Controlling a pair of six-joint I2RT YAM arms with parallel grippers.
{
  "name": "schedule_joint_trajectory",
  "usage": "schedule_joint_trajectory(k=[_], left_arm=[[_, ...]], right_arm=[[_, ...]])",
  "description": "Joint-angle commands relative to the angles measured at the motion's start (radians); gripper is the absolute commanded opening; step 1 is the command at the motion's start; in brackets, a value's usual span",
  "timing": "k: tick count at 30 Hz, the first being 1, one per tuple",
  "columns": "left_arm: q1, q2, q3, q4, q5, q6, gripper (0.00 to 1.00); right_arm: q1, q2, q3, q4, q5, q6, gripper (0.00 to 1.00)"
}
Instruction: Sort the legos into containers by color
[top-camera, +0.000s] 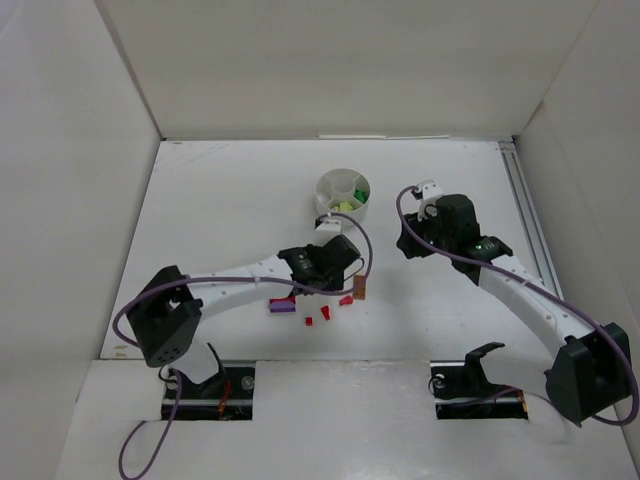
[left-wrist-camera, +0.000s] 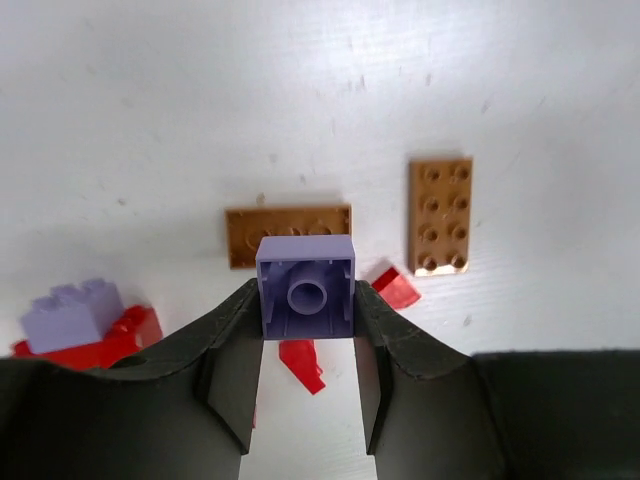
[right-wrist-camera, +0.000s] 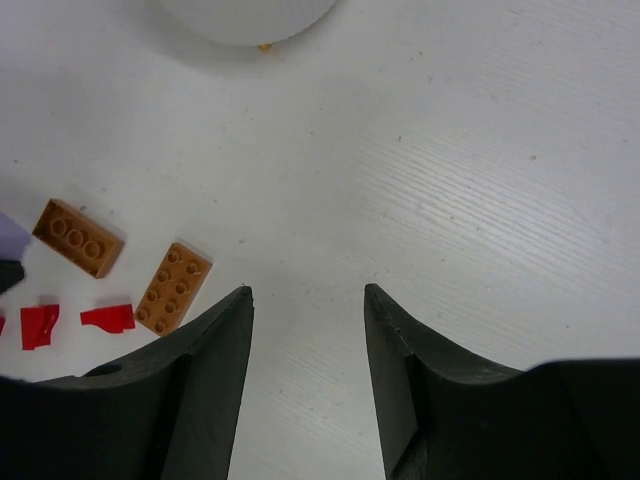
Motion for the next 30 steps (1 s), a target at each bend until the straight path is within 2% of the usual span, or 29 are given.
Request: schedule_joint_trajectory(k=[1, 4, 8, 16, 30], left_arm=[[0.081, -0.11, 0.069, -0.028, -0.035, 0.039, 0.29], [0.141, -0.14, 0.107, -0.006, -0.012, 0.106, 0.29], [0.297, -0.153, 0.17, 0.09, 0.067, 0.226, 0.29], [0.422, 0.06, 0.426, 0.108, 0.144, 0.367, 0.27], [0.486, 0.343, 0.692, 0.063, 0.264, 0.458, 0.27]], right_arm=[[-0.024, -0.044, 0.021, 0.019, 0.028, 0.001, 0.54], [-0.042, -0.053, 0.032, 0.019, 0.039, 0.01, 0.54], [-0.073, -0.044, 0.055, 0.028, 0.051, 0.01, 0.54], [-0.127, 0.011, 0.108, 0.053, 0.051, 0.03, 0.54], [-0.211, 0.12, 0.19, 0.082, 0.042, 0.03, 0.54]])
